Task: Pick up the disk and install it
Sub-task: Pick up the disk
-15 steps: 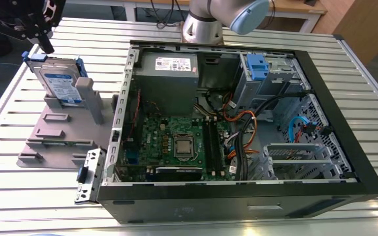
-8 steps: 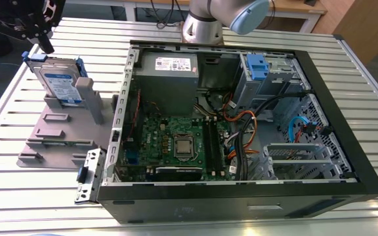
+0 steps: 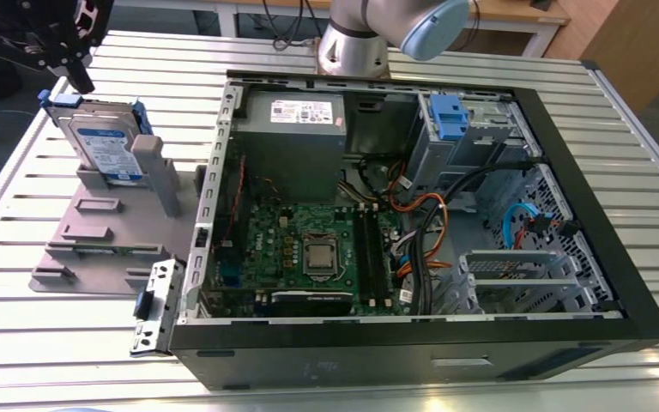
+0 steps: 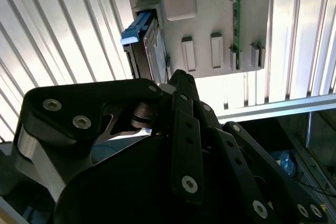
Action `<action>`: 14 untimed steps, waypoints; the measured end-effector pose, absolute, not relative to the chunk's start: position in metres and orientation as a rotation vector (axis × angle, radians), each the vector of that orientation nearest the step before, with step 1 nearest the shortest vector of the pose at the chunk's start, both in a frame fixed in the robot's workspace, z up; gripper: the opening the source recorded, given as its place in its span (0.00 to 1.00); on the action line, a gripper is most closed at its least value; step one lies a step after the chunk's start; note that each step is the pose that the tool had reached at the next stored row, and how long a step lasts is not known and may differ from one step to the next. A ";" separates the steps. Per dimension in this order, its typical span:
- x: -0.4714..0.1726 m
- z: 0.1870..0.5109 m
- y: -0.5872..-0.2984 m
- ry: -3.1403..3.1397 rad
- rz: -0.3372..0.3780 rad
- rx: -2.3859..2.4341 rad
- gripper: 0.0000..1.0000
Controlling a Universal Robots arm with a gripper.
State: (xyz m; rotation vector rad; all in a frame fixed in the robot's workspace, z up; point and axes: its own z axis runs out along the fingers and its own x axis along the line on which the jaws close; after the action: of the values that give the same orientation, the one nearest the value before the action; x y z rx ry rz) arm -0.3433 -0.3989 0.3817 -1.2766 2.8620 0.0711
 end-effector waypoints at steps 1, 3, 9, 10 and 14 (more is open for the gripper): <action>-0.343 0.382 -0.399 2.861 0.071 -1.279 0.11; -0.343 0.382 -0.399 2.859 0.071 -1.284 0.11; -0.343 0.382 -0.399 2.853 0.071 -1.298 0.11; -0.343 0.382 -0.399 2.852 0.071 -1.301 0.11; -0.343 0.382 -0.399 2.847 0.071 -1.310 0.11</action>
State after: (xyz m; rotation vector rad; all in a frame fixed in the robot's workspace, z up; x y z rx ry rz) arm -0.3433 -0.3989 0.3817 -1.3101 2.8474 0.0712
